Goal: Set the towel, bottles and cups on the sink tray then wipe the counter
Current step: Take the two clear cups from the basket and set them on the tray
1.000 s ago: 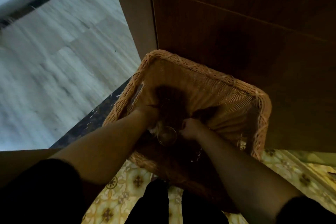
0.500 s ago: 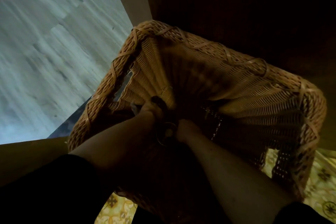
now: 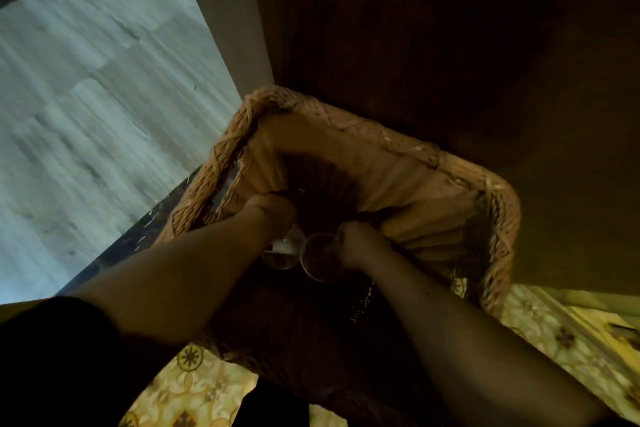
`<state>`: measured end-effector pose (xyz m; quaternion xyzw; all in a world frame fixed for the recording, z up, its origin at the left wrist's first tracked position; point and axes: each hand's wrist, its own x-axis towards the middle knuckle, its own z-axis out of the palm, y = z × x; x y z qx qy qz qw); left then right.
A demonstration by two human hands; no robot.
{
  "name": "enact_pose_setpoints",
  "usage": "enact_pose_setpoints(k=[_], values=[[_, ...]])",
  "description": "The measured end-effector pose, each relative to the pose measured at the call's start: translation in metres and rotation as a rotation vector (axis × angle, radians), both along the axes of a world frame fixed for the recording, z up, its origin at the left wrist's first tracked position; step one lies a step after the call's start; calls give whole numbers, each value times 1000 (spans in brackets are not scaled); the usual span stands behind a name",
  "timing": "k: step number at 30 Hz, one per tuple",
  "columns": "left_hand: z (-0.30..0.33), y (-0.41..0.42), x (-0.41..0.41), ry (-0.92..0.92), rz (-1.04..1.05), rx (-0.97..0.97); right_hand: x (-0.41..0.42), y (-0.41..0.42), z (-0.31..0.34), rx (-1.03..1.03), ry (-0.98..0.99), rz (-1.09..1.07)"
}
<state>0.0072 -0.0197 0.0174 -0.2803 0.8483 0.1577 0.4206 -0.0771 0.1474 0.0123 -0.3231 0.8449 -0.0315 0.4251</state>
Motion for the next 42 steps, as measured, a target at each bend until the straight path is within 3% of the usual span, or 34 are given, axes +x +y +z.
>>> enact_pose_setpoints(k=[4, 6, 8, 10, 21, 31, 42], values=[[48, -8, 8, 318, 223, -77, -22, 10, 68, -101, 33, -58], [81, -9, 13, 323, 77, -73, -30, 14, 102, -161, 37, -68], [122, 1, 25, 252, 150, 22, -35, 18, 132, -227, 41, -34], [159, 8, 40, 277, 170, -64, -38, 19, 161, -279, 35, 26], [258, 80, 179, 492, 722, -260, 3, -4, 263, -505, 17, 463], [317, 192, 369, 557, 1194, -520, 171, -29, 313, -666, -178, 834], [309, 357, 599, 564, 1656, -638, 460, 18, 313, -618, -291, 1289]])
